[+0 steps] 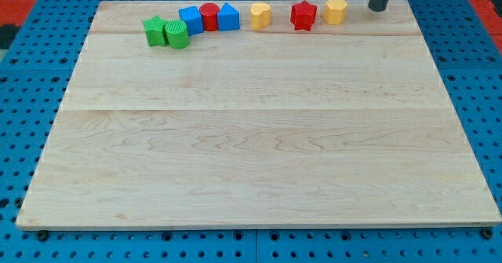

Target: Push the yellow hexagon into the red star

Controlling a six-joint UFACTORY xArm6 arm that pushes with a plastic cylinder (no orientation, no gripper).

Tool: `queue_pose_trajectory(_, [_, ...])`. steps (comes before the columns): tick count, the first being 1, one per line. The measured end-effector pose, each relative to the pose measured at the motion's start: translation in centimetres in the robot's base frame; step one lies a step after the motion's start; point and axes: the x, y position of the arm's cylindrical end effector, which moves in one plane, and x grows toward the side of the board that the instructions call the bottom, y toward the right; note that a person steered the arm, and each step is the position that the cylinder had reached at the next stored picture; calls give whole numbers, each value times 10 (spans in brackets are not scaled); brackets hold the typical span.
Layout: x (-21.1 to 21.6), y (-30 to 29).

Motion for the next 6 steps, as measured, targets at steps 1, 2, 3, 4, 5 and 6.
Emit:
queue_pose_trajectory(1, [-4,-17])
queue_pose_trajectory(2, [17,-45])
queue_pose_trajectory(3, [47,-51])
queue_pose_trajectory(4, [10,-60])
queue_pose_trajectory(5, [-4,-65])
queue_pose_trajectory(6, [16,-101])
